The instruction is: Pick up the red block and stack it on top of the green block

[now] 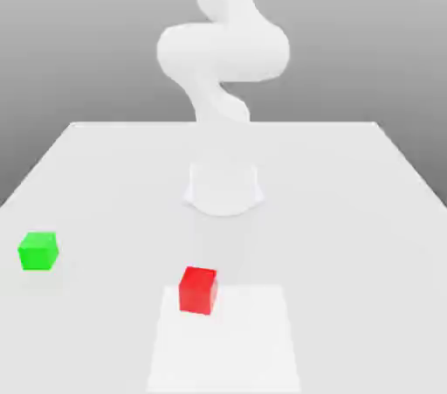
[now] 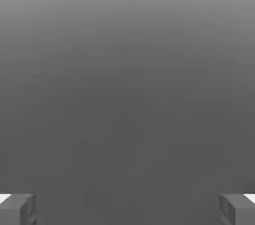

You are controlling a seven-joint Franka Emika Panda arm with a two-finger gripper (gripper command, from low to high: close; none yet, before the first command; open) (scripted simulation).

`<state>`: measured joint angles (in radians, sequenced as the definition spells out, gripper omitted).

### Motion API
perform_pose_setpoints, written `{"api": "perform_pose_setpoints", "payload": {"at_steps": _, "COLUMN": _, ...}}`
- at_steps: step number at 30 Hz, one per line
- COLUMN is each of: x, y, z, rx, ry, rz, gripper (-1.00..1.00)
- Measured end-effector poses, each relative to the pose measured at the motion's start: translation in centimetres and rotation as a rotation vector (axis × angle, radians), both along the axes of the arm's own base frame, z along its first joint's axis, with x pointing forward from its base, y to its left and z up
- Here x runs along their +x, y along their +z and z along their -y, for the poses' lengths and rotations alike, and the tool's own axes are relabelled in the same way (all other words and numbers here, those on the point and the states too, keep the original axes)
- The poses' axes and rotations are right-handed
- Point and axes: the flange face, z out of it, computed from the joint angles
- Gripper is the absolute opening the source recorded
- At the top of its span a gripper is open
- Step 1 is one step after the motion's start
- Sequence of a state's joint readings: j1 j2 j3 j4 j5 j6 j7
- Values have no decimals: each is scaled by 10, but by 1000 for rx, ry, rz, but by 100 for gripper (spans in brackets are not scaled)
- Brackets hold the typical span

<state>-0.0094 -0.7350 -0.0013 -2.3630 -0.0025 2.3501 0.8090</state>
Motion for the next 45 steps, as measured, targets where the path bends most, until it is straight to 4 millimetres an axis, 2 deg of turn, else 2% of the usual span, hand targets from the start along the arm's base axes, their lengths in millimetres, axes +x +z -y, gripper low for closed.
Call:
{"api": "perform_pose_setpoints", "payload": {"at_steps": 4, "x": 36, "y": -99, "z": 9, "rx": 11, "ry": -33, "rz": -149, "gripper": 0}}
{"api": "perform_pose_setpoints", "payload": {"at_steps": 6, "x": 45, "y": -149, "z": 14, "rx": 17, "ry": -50, "rz": -222, "gripper": 0}}
{"api": "perform_pose_setpoints", "payload": {"at_steps": 9, "x": 46, "y": -224, "z": 21, "rx": 28, "ry": -75, "rz": -334, "gripper": 0}}
{"api": "perform_pose_setpoints", "payload": {"at_steps": 13, "x": 27, "y": -325, "z": 29, "rx": 45, "ry": -112, "rz": -493, "gripper": 0}}
{"api": "perform_pose_setpoints", "payload": {"at_steps": 17, "x": -17, "y": -428, "z": 34, "rx": 65, "ry": -153, "rz": -666, "gripper": 0}}
{"api": "perform_pose_setpoints", "payload": {"at_steps": 19, "x": -29, "y": -463, "z": 36, "rx": 70, "ry": -163, "rz": -706, "gripper": 0}}
{"api": "perform_pose_setpoints", "payload": {"at_steps": 21, "x": -32, "y": -484, "z": 36, "rx": 71, "ry": -165, "rz": -716, "gripper": 0}}
{"api": "perform_pose_setpoints", "payload": {"at_steps": 24, "x": -34, "y": -511, "z": 35, "rx": 71, "ry": -165, "rz": -719, "gripper": 0}}
{"api": "perform_pose_setpoints", "payload": {"at_steps": 25, "x": -35, "y": -516, "z": 35, "rx": 71, "ry": -166, "rz": -720, "gripper": -100}}
{"api": "perform_pose_setpoints", "payload": {"at_steps": 32, "x": -35, "y": -515, "z": 35, "rx": 71, "ry": -165, "rz": -719, "gripper": -100}}
{"api": "perform_pose_setpoints", "payload": {"at_steps": 39, "x": -34, "y": -462, "z": 35, "rx": 71, "ry": -165, "rz": -719, "gripper": -100}}
{"api": "perform_pose_setpoints", "payload": {"at_steps": 41, "x": -34, "y": -452, "z": 53, "rx": 91, "ry": -216, "rz": -718, "gripper": -100}}
{"api": "perform_pose_setpoints", "payload": {"at_steps": 45, "x": -37, "y": -443, "z": 114, "rx": 156, "ry": -385, "rz": -710, "gripper": -100}}
